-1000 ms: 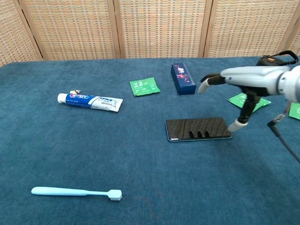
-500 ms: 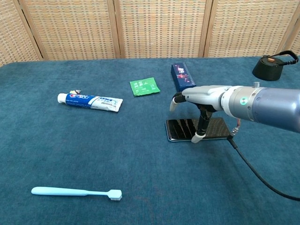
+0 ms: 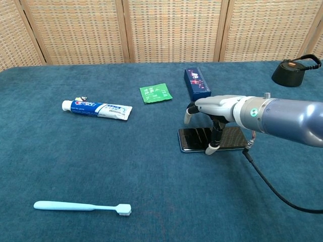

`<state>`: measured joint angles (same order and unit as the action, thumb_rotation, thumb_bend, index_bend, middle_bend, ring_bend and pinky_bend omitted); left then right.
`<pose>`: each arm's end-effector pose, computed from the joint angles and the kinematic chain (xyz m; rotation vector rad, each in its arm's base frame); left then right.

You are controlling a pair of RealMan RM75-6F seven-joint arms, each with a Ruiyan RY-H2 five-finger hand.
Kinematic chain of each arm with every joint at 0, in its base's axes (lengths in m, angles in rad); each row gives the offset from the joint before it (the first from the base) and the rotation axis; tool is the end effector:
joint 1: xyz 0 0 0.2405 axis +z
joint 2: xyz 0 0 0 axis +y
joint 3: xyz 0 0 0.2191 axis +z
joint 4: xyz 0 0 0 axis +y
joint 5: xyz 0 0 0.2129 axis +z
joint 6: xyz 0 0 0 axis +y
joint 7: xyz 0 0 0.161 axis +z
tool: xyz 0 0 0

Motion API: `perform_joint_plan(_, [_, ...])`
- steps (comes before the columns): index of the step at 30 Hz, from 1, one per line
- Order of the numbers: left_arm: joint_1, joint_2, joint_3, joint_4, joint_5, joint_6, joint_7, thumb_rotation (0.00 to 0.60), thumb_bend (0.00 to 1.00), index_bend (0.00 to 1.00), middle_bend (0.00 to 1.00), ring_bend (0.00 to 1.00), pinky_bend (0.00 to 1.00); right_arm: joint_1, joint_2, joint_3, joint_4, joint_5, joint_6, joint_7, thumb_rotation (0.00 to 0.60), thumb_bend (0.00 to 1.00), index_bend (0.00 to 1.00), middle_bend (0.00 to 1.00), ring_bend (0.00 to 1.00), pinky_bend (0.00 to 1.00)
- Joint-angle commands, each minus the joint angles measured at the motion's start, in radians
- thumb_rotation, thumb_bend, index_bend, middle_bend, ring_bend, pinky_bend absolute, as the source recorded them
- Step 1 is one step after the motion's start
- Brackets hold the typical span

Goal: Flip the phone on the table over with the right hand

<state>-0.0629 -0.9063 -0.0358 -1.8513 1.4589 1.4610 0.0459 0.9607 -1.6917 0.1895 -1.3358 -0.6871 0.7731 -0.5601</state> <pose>-0.2608 0.1838 0.1731 -1.3742 -0.9462 -0.8355 -0.0932 -0.3539 -0.0834 1.9696 -1.0755 0.6775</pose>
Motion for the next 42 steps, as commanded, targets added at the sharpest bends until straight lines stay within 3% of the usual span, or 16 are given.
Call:
perform_joint_plan(1, [0.0,0.0,0.0,0.0,0.0,0.0,-0.001,0.6,0.0,0.0,0.0,0.0,0.0,0.013,-0.007,-0.01,0.013,0.025,-0.006,-0.013,0.6,0.28,0.28,0.0,0.0,0.0])
perform_joint_plan(5, [-0.001,0.0,0.0,0.0,-0.001,0.0,0.001,0.6,0.0,0.0,0.0,0.0,0.0,0.019,-0.013,-0.017,0.021,0.036,-0.004,-0.012,0.6,0.35,0.35,0.0,0.0,0.0])
perform_joint_plan(10, [-0.001,-0.002,0.001,-0.002,0.0,0.001,0.006,0.6,0.0,0.0,0.0,0.0,0.0,0.025,-0.017,-0.019,0.025,0.046,-0.007,-0.003,0.6,0.43,0.6,0.0,0.0,0.0])
perform_joint_plan(13, [-0.001,-0.002,0.001,-0.003,-0.001,0.002,0.006,0.6,0.0,0.0,0.0,0.0,0.0,0.026,-0.014,-0.019,0.015,0.04,-0.004,0.006,0.6,0.45,0.65,0.0,0.0,0.0])
perform_joint_plan(19, [-0.001,-0.001,0.002,-0.003,0.002,0.003,0.004,0.6,0.0,0.0,0.0,0.0,0.0,0.008,0.003,-0.007,-0.035,-0.021,0.011,0.07,0.6,0.49,0.67,0.0,0.0,0.0])
perform_joint_plan(32, [0.011,0.008,0.013,-0.006,0.04,0.029,-0.019,0.6,0.0,0.0,0.0,0.0,0.0,-0.069,0.084,0.038,-0.218,-0.239,0.069,0.292,0.6,0.5,0.67,0.0,0.0,0.0])
perform_joint_plan(36, [0.018,0.015,0.021,-0.007,0.062,0.041,-0.038,0.6,0.0,0.0,0.0,0.0,0.0,-0.118,0.107,0.059,-0.271,-0.335,0.082,0.454,0.6,0.5,0.67,0.0,0.0,0.0])
perform_joint_plan(42, [0.022,0.025,0.032,-0.004,0.09,0.048,-0.064,0.6,0.0,0.0,0.0,0.0,0.0,-0.185,0.134,0.064,-0.239,-0.422,0.085,0.677,0.6,0.5,0.67,0.0,0.0,0.0])
